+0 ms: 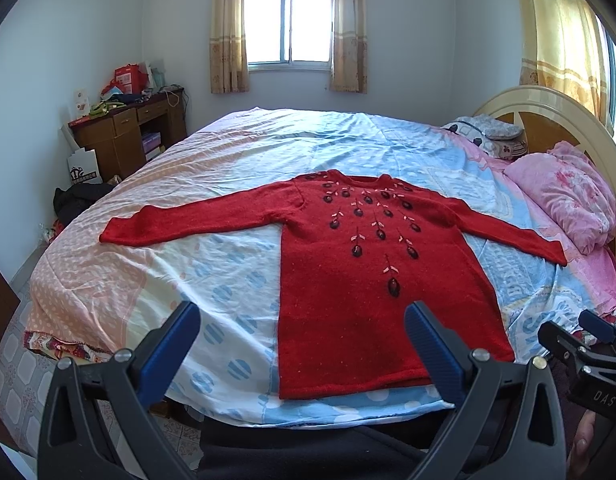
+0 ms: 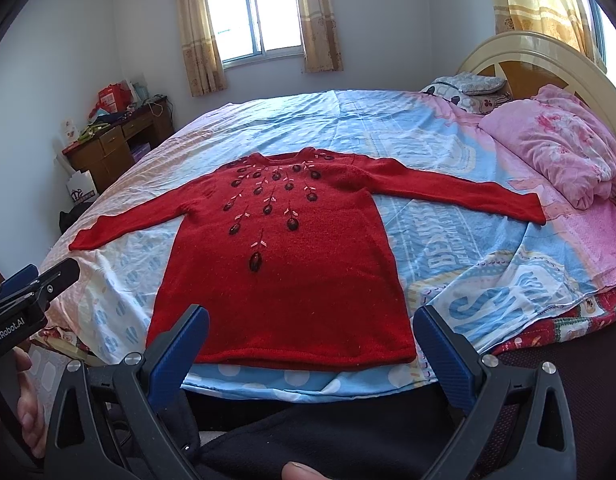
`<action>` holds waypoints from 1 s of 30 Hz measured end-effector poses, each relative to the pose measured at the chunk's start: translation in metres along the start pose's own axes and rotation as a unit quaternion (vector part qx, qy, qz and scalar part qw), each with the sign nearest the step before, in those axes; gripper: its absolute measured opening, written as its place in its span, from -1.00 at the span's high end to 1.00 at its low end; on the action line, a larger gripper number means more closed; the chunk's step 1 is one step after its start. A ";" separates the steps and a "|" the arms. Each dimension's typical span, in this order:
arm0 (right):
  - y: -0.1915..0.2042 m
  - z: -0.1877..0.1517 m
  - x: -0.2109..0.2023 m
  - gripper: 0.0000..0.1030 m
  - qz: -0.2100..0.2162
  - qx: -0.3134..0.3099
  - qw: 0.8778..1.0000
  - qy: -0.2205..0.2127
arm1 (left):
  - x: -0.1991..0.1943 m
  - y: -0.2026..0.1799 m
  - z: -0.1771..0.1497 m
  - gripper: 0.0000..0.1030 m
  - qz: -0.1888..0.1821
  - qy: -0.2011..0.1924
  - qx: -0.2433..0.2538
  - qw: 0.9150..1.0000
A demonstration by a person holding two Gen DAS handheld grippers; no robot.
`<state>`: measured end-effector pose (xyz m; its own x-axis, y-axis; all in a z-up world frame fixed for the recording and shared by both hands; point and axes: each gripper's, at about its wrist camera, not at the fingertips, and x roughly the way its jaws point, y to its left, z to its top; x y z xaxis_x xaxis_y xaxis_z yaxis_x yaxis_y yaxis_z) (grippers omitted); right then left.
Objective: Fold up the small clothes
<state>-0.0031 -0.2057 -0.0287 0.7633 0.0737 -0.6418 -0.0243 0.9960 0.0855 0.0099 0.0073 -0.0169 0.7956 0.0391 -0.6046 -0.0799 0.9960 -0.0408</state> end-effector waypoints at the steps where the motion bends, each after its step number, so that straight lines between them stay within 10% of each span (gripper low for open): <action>1: 0.000 0.000 0.000 -0.98 0.000 0.000 1.000 0.000 | 0.000 0.000 0.000 -1.00 0.000 0.000 0.000 1.000; 30: -0.010 -0.004 0.034 -0.98 -0.004 0.003 0.999 0.033 | 0.033 -0.007 0.001 -1.00 0.008 0.019 0.038 0.999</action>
<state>0.0209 -0.2127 -0.0546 0.7188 0.0699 -0.6917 -0.0148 0.9962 0.0853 0.0368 0.0015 -0.0359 0.7706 0.0539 -0.6350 -0.0458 0.9985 0.0292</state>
